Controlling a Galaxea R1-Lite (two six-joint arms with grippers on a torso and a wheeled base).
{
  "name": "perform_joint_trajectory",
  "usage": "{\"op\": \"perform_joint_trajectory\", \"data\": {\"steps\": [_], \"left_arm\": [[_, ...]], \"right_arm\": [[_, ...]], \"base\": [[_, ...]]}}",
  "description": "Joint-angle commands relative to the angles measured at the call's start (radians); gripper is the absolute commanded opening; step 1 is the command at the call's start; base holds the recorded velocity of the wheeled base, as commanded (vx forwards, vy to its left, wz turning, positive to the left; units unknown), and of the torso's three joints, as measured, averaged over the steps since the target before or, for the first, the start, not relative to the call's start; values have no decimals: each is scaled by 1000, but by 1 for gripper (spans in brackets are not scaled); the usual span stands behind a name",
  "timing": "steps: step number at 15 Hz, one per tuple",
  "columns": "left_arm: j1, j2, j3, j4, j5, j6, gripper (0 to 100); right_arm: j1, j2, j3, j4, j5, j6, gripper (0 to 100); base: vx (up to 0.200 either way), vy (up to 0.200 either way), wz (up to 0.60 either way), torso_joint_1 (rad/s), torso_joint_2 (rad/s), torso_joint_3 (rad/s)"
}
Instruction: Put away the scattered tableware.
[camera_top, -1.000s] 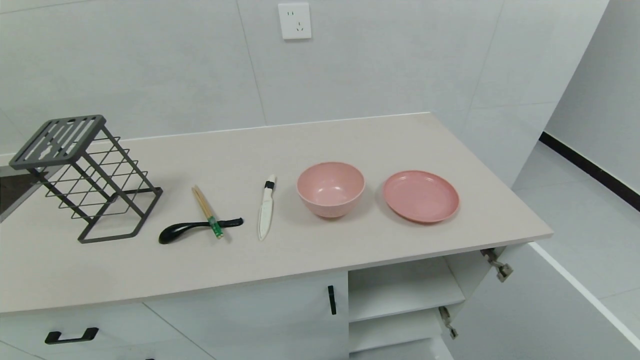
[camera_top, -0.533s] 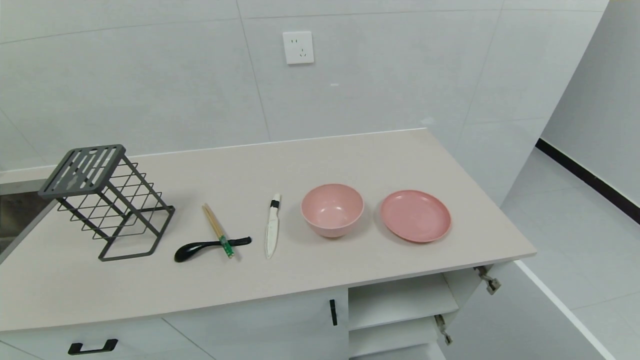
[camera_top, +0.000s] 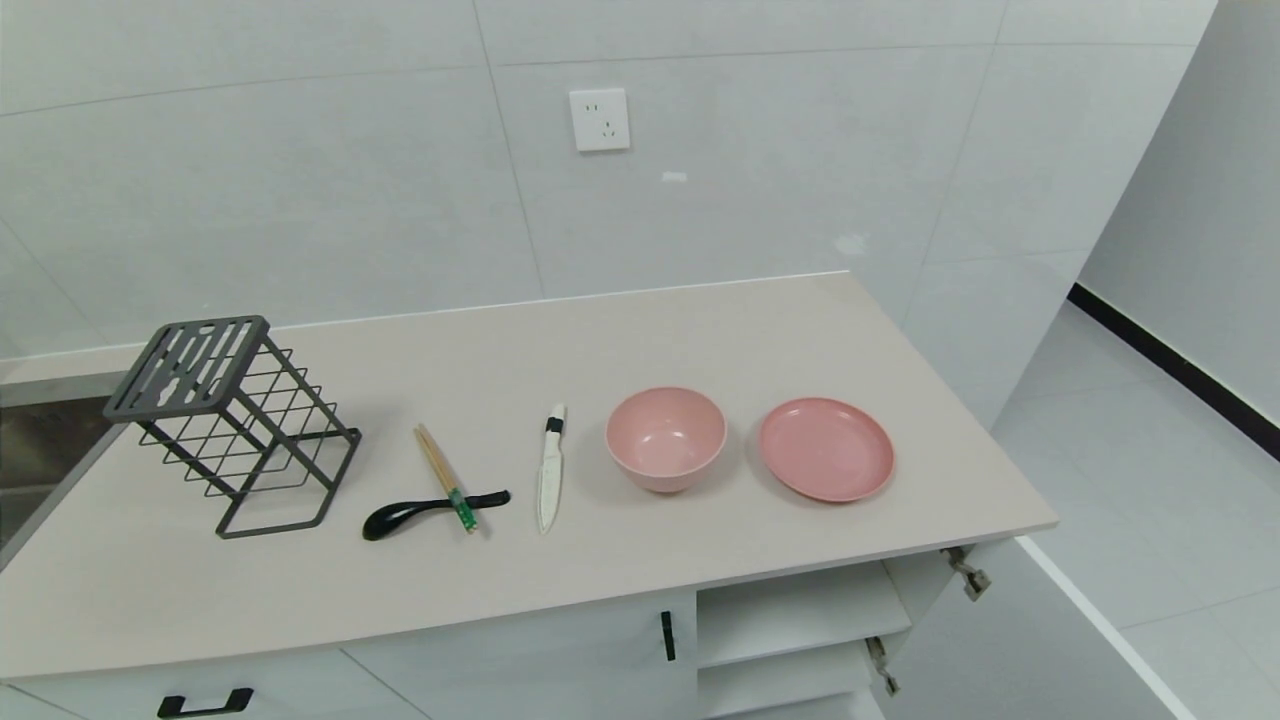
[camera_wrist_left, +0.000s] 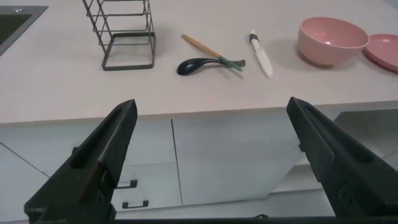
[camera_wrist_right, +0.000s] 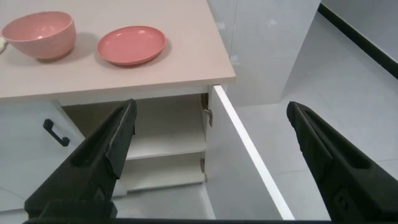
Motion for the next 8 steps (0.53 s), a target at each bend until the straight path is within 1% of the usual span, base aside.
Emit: {"op": "perform_joint_trajectory", "data": {"steps": [1,2,7,8], "left_arm": [[0,1,0,-1,0,0,100],[0,1,0,-1,1,0,100],[0,1,0,-1,0,0,100],[0,1,0,-1,1,0,100]], "right_arm": [[0,0,0,0,-1,6,100],[0,0,0,0,-6,18,100],[0,0,0,-2,-4,19,100],[0,0,0,-2,-3,16,100]], "base": [[0,0,0,0,0,0],[0,0,0,0,0,0],[200,0,0,3,1,0],[0,0,0,0,0,0]]}}
